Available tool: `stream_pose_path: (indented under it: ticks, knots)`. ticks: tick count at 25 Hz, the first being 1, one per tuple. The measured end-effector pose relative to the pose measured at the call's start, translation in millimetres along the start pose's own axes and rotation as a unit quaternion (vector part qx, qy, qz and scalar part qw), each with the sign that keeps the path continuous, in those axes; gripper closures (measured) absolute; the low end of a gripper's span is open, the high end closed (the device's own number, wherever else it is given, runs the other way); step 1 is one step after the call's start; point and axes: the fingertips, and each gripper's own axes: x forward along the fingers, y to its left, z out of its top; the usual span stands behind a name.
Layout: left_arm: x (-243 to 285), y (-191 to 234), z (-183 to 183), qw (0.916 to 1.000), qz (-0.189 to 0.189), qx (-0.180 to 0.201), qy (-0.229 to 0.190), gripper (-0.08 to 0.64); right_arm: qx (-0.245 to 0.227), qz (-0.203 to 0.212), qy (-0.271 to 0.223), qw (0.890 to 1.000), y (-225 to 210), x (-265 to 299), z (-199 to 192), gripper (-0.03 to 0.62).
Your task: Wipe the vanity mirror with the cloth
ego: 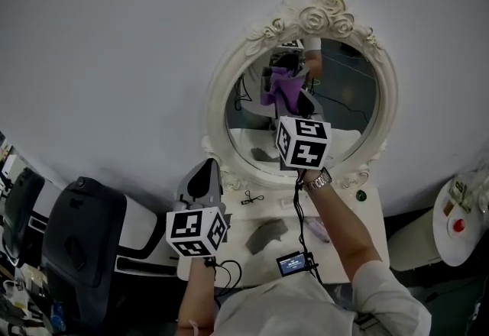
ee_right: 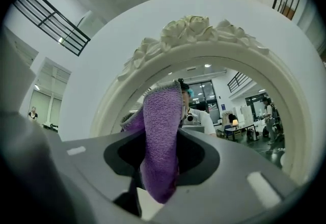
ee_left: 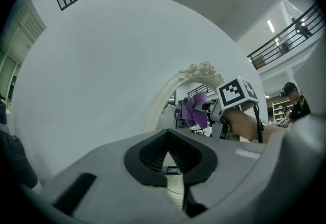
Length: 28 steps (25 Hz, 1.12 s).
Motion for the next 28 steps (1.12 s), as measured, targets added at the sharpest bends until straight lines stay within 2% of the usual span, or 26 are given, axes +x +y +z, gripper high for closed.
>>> stream_pose_path:
  ticks: [10, 15, 20, 24, 28]
  knots:
    - [47, -71, -14, 0.9961, -0.087, -0.004, 0.011, 0.557, -0.015, -0.105, 0.0, 0.994, -117, -38, 4, 0.431]
    - [58, -98, -19, 0.993, -0.117, -0.005, 0.017, 0.557, -0.018, -0.146, 0.004, 0.989, -163, -55, 2, 0.433]
    - [59, -101, -22, 0.9926, -0.119, -0.01, 0.019, 0.557, -0.021, -0.181, 0.008, 0.983, -198, -67, 3, 0.433]
    - [53, -94, -22, 0.9937, -0.11, -0.012, 0.019, 0.557, -0.004, -0.213, 0.01, 0.977, -221, -76, 1, 0.434]
    - [45, -82, -22, 0.9954, -0.093, -0.013, 0.018, 0.557, 0.027, -0.215, -0.008, 0.976, -213, -82, -1, 0.434]
